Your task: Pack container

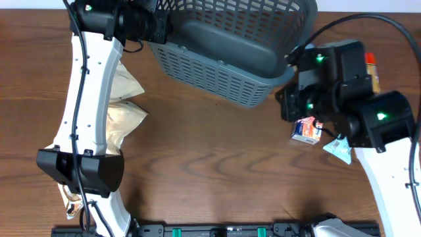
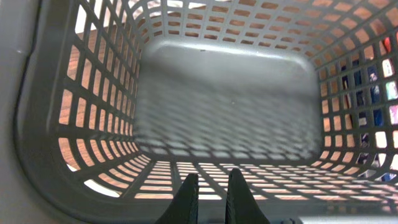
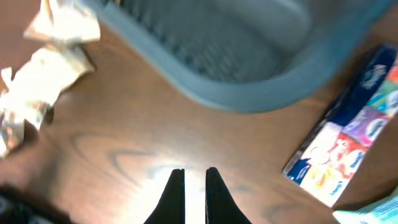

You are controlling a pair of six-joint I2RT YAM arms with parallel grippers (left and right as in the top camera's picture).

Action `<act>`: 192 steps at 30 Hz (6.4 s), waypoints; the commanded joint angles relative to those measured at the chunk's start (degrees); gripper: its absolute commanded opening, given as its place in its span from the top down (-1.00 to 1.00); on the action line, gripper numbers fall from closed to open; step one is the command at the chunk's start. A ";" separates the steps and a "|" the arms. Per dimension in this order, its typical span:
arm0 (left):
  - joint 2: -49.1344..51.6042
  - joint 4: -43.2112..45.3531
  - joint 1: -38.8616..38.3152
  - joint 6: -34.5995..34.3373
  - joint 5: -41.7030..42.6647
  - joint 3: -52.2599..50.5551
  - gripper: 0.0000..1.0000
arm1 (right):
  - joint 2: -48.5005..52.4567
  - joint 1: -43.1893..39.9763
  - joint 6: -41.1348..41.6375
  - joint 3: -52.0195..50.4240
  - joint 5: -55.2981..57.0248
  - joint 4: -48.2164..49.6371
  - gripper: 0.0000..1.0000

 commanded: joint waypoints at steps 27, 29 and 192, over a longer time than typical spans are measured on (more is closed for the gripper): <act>5.05 -1.49 -1.38 11.98 -2.40 -0.22 0.89 | 10.45 6.51 -14.19 0.35 -3.32 -0.70 0.97; 5.05 -2.12 -1.40 11.98 -2.54 -0.22 0.89 | 10.45 6.49 -14.60 0.35 -3.17 -0.20 0.97; -1.09 -5.97 -3.21 8.26 -16.04 -0.22 0.51 | 17.84 -3.43 -10.43 5.70 8.92 17.73 0.97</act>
